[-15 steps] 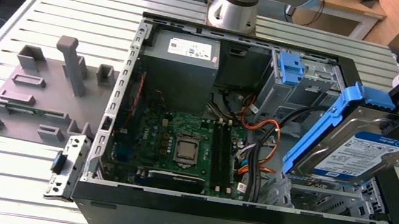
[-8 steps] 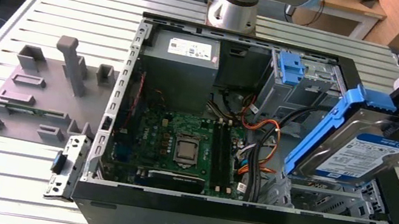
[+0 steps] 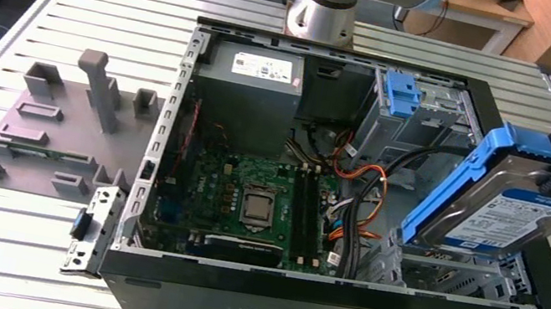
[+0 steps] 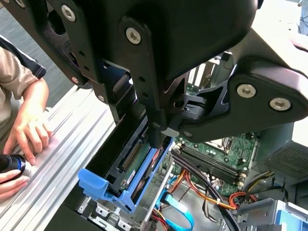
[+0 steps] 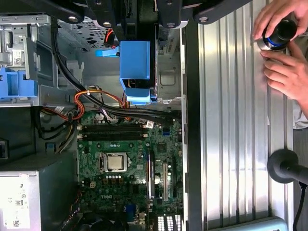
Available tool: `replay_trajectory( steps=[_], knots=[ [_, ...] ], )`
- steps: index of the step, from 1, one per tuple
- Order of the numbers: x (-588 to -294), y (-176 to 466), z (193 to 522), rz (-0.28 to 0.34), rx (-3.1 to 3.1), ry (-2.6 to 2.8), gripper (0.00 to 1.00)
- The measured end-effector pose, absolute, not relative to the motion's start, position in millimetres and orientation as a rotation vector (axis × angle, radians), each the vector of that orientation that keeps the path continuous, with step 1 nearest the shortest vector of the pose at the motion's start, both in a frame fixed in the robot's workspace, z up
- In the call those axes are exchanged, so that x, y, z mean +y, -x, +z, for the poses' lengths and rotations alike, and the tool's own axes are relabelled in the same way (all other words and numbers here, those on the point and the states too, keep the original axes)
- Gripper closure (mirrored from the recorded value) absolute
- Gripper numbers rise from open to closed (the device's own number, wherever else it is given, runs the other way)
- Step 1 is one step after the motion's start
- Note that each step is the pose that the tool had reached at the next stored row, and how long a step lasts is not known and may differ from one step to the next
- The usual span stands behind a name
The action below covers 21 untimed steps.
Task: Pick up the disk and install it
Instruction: 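Pick up the disk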
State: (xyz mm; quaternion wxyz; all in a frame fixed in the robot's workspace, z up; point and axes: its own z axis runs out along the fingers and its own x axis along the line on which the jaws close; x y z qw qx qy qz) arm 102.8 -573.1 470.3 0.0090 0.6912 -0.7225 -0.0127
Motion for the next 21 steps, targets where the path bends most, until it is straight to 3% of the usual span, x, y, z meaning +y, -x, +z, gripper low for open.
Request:
replay_trajectory(
  steps=[21],
  knots=[
    [-572.9,-107.1,463.8,-0.039,-2.231,-2.186,0.65]
  ],
)
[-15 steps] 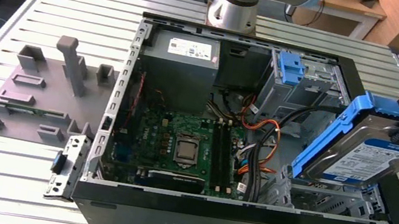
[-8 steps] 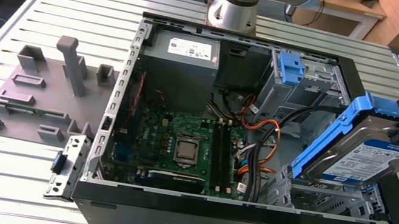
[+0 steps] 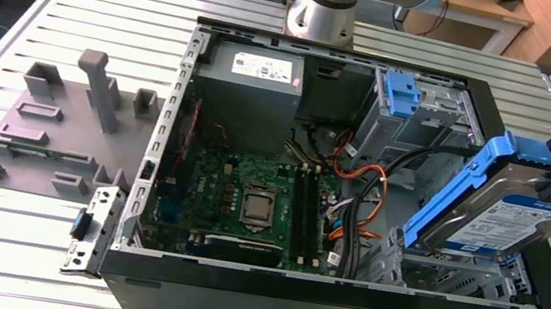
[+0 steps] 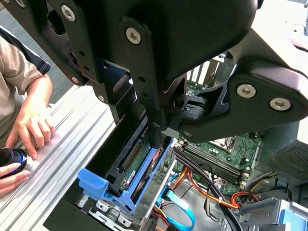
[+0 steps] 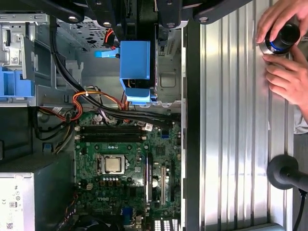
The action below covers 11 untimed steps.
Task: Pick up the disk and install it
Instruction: 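Pick up the disk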
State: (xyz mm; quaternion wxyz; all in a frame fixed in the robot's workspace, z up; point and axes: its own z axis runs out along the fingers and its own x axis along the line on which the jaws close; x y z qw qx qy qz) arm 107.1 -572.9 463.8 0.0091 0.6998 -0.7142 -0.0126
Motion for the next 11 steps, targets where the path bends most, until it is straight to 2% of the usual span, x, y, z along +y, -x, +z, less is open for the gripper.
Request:
replay_trajectory(
  steps=[11],
  knots=[
    [-572.9,-110.0,457.1,-0.043,-2.230,-2.190,0.65]
  ],
)
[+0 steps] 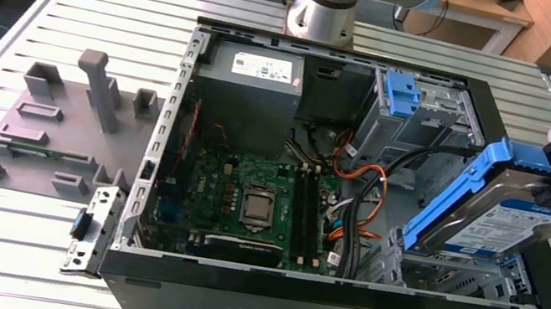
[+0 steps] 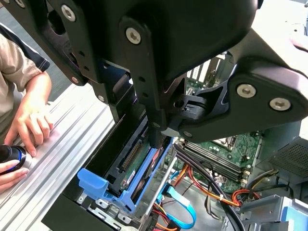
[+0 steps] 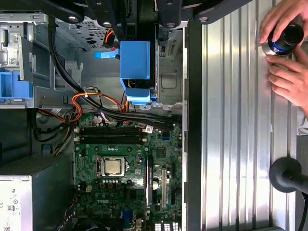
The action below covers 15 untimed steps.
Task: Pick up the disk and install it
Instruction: 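Pick up the disk, then insert the disk into the insertion slot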
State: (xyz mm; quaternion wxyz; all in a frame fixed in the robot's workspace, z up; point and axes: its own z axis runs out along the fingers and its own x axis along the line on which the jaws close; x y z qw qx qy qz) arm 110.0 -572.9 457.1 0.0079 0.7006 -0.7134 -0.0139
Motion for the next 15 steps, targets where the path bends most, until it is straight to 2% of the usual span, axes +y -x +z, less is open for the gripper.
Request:
replay_trajectory(
  steps=[15],
  knots=[
    [-570.2,-110.1,453.5,-0.051,-2.233,-2.194,0.65]
  ],
)
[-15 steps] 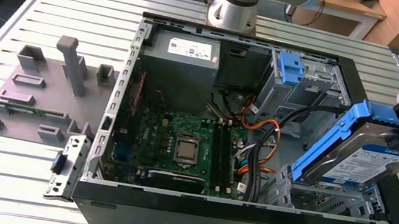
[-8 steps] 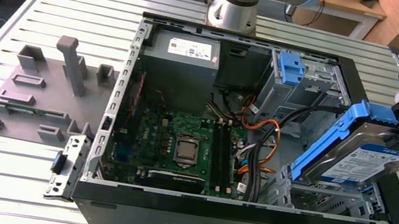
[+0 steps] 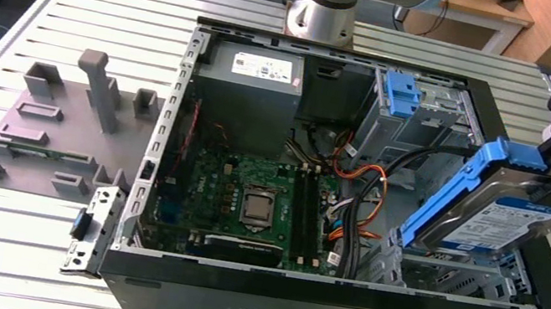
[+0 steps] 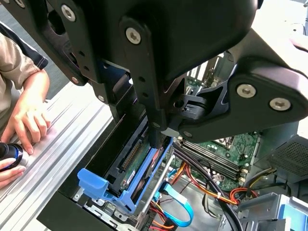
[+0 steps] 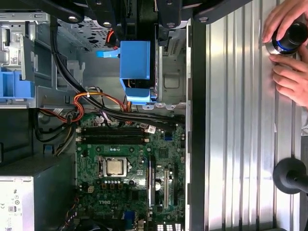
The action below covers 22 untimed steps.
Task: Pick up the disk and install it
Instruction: 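Insert the disk into the insertion slot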
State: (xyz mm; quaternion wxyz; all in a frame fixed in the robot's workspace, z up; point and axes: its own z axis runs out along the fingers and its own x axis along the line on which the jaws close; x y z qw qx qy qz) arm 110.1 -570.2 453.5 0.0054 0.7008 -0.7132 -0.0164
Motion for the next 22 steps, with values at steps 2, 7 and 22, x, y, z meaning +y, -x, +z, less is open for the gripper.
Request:
replay_trajectory(
  steps=[2,7,22],
  knots=[
    [-570.1,-110.1,452.9,-0.052,-2.233,-2.194,0.65],
    [-569.9,-110.1,450.6,-0.051,-2.233,-2.194,0.65],
    [-569.8,-111.0,436.4,-0.052,-2.233,-2.194,0.65]
  ],
)
